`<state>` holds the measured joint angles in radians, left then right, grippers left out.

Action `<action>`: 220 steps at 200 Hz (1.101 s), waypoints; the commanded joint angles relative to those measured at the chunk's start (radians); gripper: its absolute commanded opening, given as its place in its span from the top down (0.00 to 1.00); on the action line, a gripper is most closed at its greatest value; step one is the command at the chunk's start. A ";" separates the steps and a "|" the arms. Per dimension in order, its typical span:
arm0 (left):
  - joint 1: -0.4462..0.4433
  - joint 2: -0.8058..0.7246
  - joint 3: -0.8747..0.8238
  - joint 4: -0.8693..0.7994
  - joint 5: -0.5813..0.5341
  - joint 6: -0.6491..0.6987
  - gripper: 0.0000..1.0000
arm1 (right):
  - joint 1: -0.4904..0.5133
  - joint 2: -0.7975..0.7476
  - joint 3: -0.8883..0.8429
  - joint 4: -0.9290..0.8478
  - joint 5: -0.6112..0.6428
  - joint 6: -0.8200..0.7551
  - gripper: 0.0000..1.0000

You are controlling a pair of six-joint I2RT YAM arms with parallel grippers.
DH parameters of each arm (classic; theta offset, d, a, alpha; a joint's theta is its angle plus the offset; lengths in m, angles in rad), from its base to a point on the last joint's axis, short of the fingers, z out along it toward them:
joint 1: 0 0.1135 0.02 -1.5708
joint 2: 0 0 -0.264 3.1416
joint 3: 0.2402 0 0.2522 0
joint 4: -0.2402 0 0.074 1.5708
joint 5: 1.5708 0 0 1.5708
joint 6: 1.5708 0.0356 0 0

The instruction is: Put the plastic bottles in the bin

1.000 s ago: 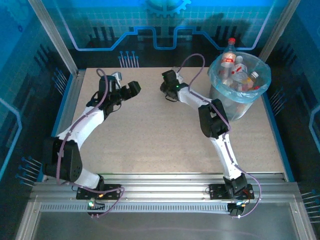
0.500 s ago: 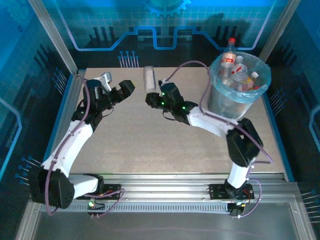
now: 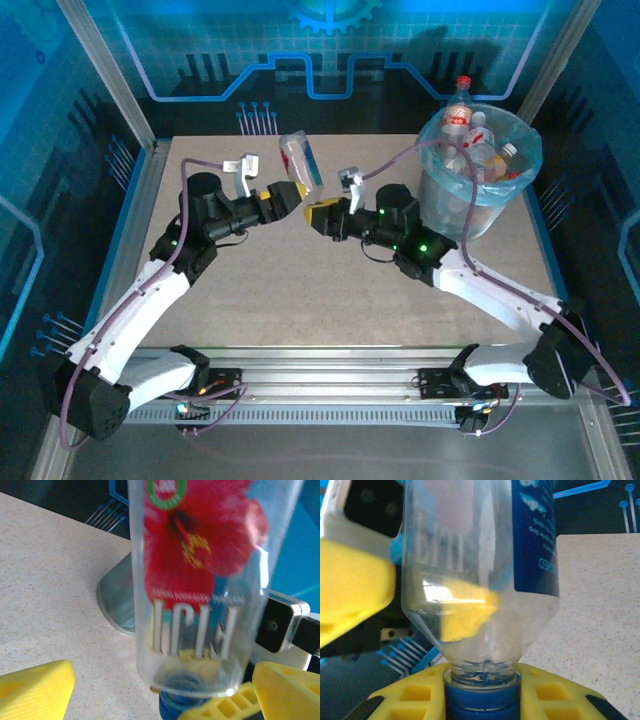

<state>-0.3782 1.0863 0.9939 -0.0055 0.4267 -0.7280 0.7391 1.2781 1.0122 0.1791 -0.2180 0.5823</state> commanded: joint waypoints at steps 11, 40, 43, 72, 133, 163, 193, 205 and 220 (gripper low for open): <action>-0.063 -0.035 0.021 0.041 -0.017 0.028 0.09 | 0.030 -0.094 -0.049 0.001 -0.089 -0.063 0.93; -0.100 -0.042 0.032 0.050 -0.031 0.039 0.21 | 0.042 -0.121 -0.059 -0.035 -0.094 -0.087 0.92; -0.100 -0.043 0.031 0.051 -0.032 0.040 0.23 | 0.043 -0.122 -0.060 -0.035 -0.094 -0.090 0.92; -0.107 -0.060 0.025 0.048 -0.065 0.052 0.39 | 0.043 -0.138 -0.061 -0.054 -0.083 -0.104 0.89; -0.109 -0.095 0.036 0.025 -0.117 0.141 0.54 | 0.043 -0.199 0.015 -0.219 0.014 -0.181 0.27; -0.116 -0.110 0.086 -0.112 -0.173 0.308 0.56 | 0.045 -0.251 0.106 -0.362 0.042 -0.292 0.20; -0.189 -0.104 0.122 -0.241 -0.267 0.503 0.57 | 0.048 -0.219 0.253 -0.488 0.107 -0.302 0.19; -0.234 -0.100 0.120 -0.251 -0.298 0.560 0.57 | 0.050 -0.177 0.327 -0.539 0.129 -0.294 0.19; -0.297 -0.095 0.109 -0.240 -0.340 0.619 0.57 | 0.059 -0.130 0.396 -0.584 0.149 -0.286 0.18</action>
<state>-0.5869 0.9920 1.0863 -0.1883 0.1928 -0.3058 0.7753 1.0801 1.3003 -0.2634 -0.1390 0.3141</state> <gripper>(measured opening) 0.488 0.813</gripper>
